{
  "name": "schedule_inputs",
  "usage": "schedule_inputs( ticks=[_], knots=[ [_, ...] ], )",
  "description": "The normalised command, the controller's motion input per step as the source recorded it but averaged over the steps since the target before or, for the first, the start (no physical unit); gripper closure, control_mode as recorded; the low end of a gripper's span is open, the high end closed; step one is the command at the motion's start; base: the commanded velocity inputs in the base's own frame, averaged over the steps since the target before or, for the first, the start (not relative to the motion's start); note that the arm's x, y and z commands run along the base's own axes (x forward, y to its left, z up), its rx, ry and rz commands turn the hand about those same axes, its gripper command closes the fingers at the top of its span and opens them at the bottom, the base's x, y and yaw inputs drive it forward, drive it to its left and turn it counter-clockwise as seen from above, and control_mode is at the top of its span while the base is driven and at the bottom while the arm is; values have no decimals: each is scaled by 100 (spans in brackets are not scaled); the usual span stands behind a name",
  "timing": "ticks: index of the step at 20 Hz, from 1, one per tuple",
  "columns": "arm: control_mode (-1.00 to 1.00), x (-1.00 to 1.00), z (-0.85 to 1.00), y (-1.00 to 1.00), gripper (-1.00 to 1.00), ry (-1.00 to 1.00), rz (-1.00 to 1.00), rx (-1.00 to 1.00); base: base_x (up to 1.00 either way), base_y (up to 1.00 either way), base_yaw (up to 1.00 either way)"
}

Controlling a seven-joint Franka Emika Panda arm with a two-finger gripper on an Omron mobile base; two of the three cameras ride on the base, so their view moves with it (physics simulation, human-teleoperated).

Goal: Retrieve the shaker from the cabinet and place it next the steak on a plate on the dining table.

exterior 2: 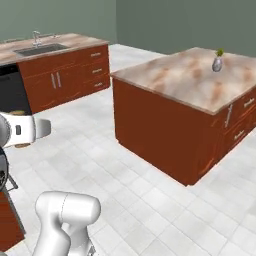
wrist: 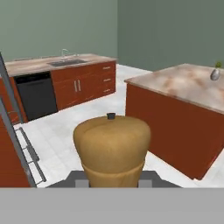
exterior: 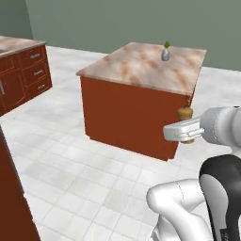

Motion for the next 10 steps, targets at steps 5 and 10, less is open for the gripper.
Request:
schedule_inputs(
  ticks=[5,10],
  knots=[
    [100,0,0,0,100,0,0,0,28,-1,79],
    [100,0,0,0,100,0,0,0,33,-83,55]
  ],
)
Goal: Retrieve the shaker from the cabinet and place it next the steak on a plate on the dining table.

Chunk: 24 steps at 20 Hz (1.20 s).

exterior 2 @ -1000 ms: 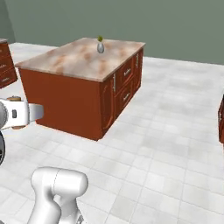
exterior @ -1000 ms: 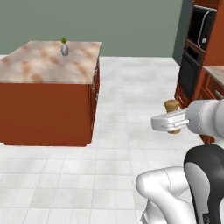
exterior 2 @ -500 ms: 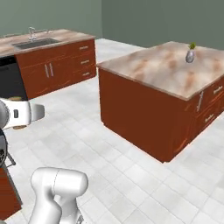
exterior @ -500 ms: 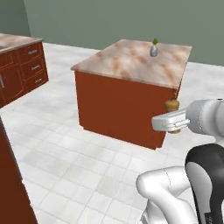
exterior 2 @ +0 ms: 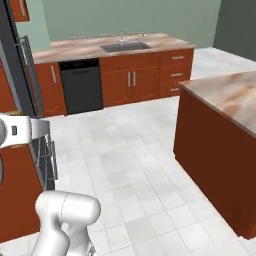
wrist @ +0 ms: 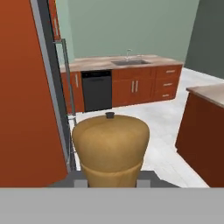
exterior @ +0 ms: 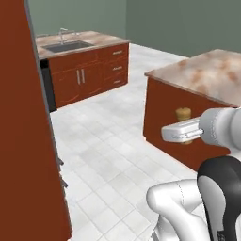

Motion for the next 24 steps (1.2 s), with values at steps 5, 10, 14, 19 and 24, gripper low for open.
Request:
schedule_inputs(
  ticks=[5,10,14,19,24],
  knots=[
    [100,0,0,0,100,0,0,0,54,-79,56],
    [100,0,0,0,100,0,0,0,67,-93,45],
    [100,0,0,0,100,0,0,0,100,-100,6],
    [100,0,0,0,100,0,0,0,100,-67,-2],
    [100,0,0,0,100,0,0,0,100,0,0]
  ],
)
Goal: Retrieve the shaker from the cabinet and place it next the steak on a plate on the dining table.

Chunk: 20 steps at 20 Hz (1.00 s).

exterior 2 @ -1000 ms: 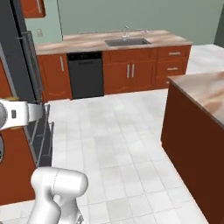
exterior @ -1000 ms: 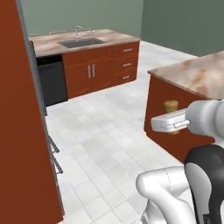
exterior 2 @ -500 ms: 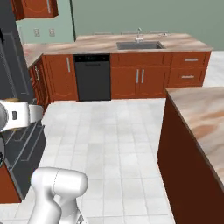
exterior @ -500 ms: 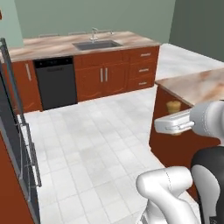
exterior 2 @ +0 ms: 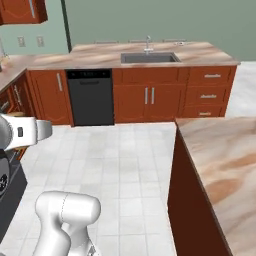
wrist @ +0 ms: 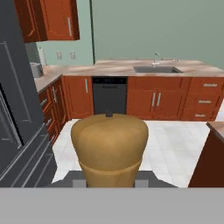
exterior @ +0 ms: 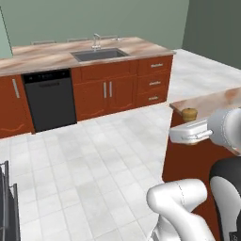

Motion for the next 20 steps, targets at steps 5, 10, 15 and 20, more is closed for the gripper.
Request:
schedule_inputs(
  ticks=[5,10,15,20],
  knots=[
    [100,0,0,0,100,0,0,0,100,11,0],
    [100,0,0,0,100,0,0,0,100,-1,0],
    [100,0,0,0,100,0,0,0,100,-4,0],
    [100,0,0,0,100,0,0,0,100,-1,0]
  ],
)
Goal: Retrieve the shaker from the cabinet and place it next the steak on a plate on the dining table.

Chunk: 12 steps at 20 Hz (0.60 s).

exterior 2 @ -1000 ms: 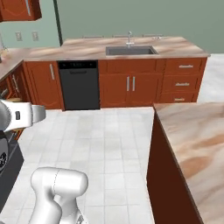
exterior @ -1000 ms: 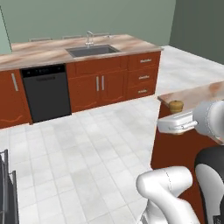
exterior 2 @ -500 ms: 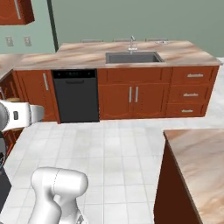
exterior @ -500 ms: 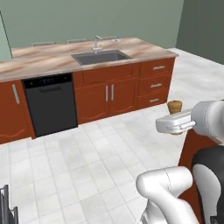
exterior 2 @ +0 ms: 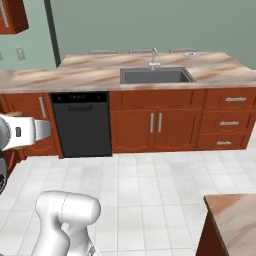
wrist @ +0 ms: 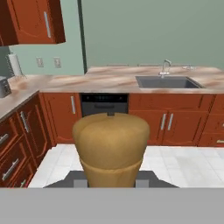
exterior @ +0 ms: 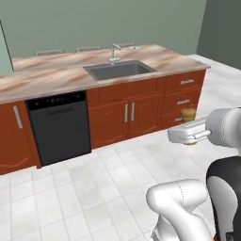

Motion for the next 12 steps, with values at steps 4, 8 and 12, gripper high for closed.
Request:
schedule_inputs(
  ticks=[4,8,12],
  knots=[
    [100,0,0,0,100,0,0,0,100,-2,0],
    [100,0,0,0,100,0,0,0,100,-8,0],
    [100,0,0,0,100,0,0,0,100,-48,0]
  ],
)
